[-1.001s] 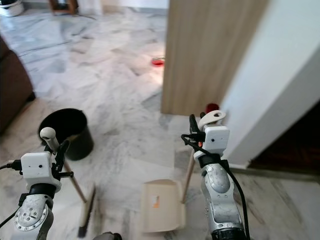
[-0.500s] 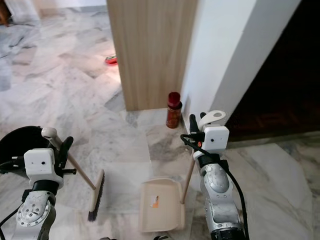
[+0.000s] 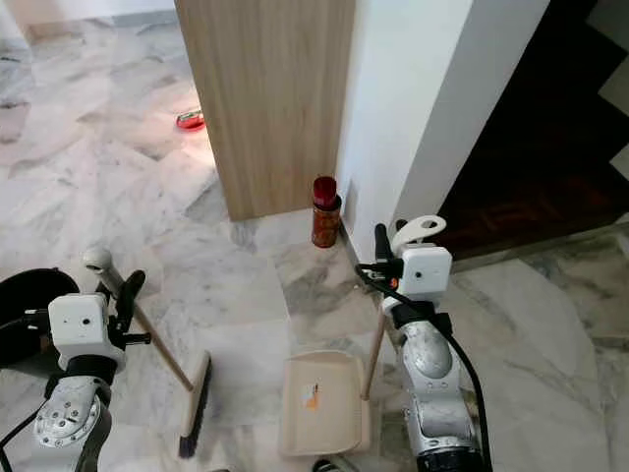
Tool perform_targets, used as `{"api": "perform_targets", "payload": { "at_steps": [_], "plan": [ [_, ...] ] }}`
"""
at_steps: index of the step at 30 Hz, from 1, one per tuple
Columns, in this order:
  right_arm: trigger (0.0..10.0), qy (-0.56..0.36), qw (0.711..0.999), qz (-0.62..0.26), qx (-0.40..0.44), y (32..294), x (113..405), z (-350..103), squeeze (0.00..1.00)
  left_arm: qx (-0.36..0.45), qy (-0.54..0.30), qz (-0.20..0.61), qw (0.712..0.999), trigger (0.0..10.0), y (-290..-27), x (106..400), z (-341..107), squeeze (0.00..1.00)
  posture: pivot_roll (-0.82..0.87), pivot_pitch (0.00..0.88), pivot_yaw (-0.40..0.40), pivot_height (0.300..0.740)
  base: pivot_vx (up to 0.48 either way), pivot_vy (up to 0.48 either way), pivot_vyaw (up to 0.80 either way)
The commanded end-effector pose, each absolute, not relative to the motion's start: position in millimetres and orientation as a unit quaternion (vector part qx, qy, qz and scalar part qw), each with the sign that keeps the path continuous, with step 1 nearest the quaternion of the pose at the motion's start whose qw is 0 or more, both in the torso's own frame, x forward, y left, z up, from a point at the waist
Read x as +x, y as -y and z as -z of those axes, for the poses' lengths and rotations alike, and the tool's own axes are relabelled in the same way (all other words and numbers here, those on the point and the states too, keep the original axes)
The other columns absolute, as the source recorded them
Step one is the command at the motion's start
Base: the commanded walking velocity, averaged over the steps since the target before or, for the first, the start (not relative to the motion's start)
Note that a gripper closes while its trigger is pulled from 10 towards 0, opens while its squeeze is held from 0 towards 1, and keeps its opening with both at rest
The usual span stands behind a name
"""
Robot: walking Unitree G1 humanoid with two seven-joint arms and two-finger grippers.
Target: Sweep floor
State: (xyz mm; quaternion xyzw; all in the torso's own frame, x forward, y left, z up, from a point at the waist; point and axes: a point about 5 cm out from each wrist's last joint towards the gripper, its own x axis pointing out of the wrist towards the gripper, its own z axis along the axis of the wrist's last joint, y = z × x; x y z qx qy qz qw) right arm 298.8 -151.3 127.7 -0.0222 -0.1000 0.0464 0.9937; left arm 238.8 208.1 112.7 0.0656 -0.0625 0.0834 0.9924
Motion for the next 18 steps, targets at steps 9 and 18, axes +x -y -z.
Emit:
{"api": "perform_targets", "payload": {
  "at_steps": [9,18],
  "plan": [
    [10.0,0.114,0.992,-0.040,-0.022,154.3,299.1,-133.8,0.00,0.066,0.072,-0.076,0.992,10.0,-205.1,239.6,-117.0,0.00,-0.02,0.137,-0.001,0.740,0.000,0.000,-0.79],
    [10.0,0.114,0.993,-0.033,-0.022,156.0,300.4,-134.2,0.00,0.068,0.071,-0.075,0.992,10.0,-205.9,240.7,-117.9,0.00,-0.02,0.156,0.004,0.740,0.000,0.000,-0.79]
  ]
}}
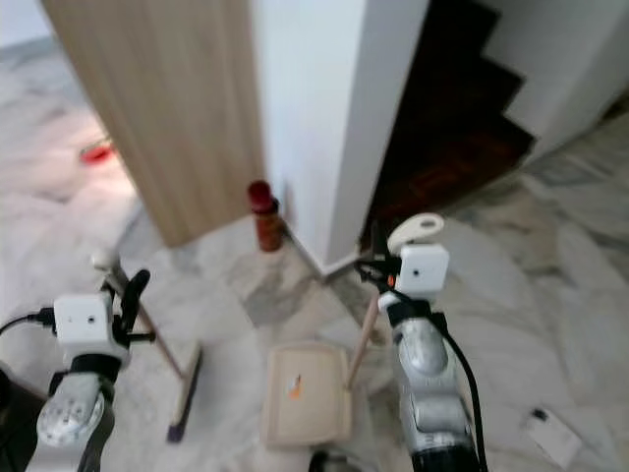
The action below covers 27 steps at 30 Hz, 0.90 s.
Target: Sweep floor
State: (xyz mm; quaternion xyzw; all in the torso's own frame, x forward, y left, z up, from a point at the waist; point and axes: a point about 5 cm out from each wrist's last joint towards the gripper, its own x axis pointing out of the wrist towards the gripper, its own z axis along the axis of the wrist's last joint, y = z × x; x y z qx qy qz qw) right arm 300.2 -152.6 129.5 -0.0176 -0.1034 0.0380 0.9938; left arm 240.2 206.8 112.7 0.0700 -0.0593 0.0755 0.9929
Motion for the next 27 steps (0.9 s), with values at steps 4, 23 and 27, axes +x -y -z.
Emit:
{"api": "perform_targets", "payload": {
  "at_steps": [4,23,27],
  "plan": [
    [10.0,0.114,0.993,-0.032,-0.023,155.8,300.7,-134.1,0.00,0.070,0.071,-0.074,0.992,10.0,-206.0,240.9,-118.0,0.00,-0.02,0.156,0.005,0.740,0.000,0.000,-0.79],
    [10.0,0.117,0.993,-0.022,-0.024,158.5,300.6,-136.1,0.00,0.070,0.072,-0.067,0.993,10.0,-204.9,245.7,-118.8,0.00,-0.04,0.175,0.009,0.740,0.000,0.000,-0.79],
    [10.0,0.117,0.993,-0.023,-0.024,157.4,300.6,-135.9,0.00,0.069,0.070,-0.062,0.993,10.0,-204.8,246.1,-118.5,0.00,-0.04,0.179,0.012,0.740,0.000,0.000,-0.79]
  ]
}}
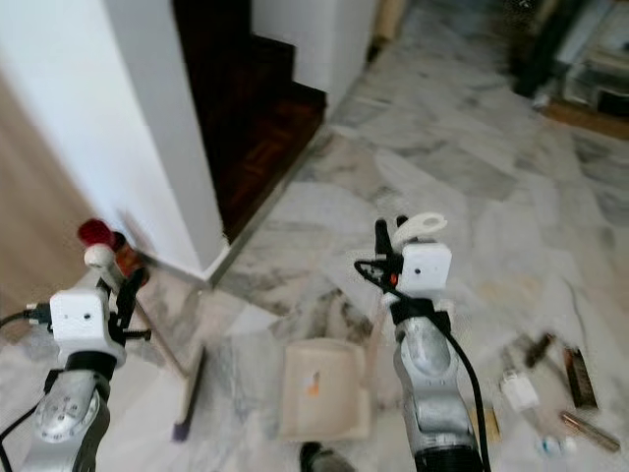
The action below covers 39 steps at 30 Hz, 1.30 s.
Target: Sweep floor
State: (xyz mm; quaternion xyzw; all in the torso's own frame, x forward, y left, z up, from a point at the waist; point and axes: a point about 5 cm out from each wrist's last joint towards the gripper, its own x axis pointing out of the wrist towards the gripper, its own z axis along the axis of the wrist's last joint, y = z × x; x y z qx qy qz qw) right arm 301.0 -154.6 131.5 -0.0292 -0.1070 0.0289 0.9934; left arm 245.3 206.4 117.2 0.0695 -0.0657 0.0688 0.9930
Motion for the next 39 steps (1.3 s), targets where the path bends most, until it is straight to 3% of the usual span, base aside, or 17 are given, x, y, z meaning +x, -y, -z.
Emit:
{"api": "perform_targets", "payload": {
  "at_steps": [1,39],
  "plan": [
    [10.0,0.117,0.993,-0.023,-0.024,157.2,300.4,-136.0,0.00,0.069,0.070,-0.062,0.993,10.0,-205.1,245.9,-118.4,0.00,-0.04,0.180,0.012,0.740,0.000,0.000,-0.79],
    [10.0,0.119,0.992,-0.029,-0.033,162.3,296.1,-139.0,0.00,0.046,0.076,-0.058,0.994,10.0,-199.9,247.9,-118.2,0.00,-0.05,0.152,-0.014,0.740,0.000,0.000,-0.79]
  ]
}}
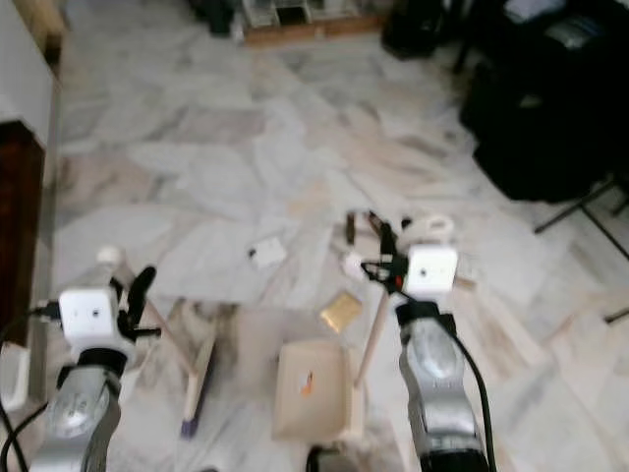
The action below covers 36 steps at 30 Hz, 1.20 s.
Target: Sweep floor
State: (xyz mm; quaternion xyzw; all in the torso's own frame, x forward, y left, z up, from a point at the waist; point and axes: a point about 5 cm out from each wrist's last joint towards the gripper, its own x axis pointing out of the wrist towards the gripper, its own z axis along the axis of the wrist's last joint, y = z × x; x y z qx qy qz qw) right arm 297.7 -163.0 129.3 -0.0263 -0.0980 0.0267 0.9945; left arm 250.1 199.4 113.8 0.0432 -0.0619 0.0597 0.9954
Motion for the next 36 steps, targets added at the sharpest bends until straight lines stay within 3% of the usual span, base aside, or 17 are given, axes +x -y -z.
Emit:
{"api": "perform_targets", "payload": {
  "at_steps": [1,14,20,36],
  "plan": [
    [10.0,0.119,0.992,-0.029,-0.033,162.3,296.1,-139.0,0.00,0.046,0.076,-0.058,0.994,10.0,-199.9,247.9,-118.2,0.00,-0.05,0.152,-0.014,0.740,0.000,0.000,-0.79],
    [10.0,0.124,0.991,-0.039,-0.037,159.9,294.7,-141.8,0.00,0.041,0.071,-0.059,0.995,10.0,-198.3,245.9,-115.9,0.00,-0.05,0.165,-0.022,0.740,0.000,0.000,-0.74],
    [10.0,0.123,0.991,-0.042,-0.035,156.6,294.7,-141.9,0.00,0.043,0.068,-0.062,0.995,10.0,-199.7,246.3,-116.0,0.00,-0.05,0.184,-0.021,0.740,0.000,0.000,0.00],
    [10.0,0.124,0.990,-0.049,-0.035,150.3,296.6,-141.8,0.00,0.048,0.065,-0.063,0.995,10.0,-204.0,247.0,-117.2,0.00,-0.04,0.202,-0.008,0.740,0.280,0.000,0.00]
  ]
}}
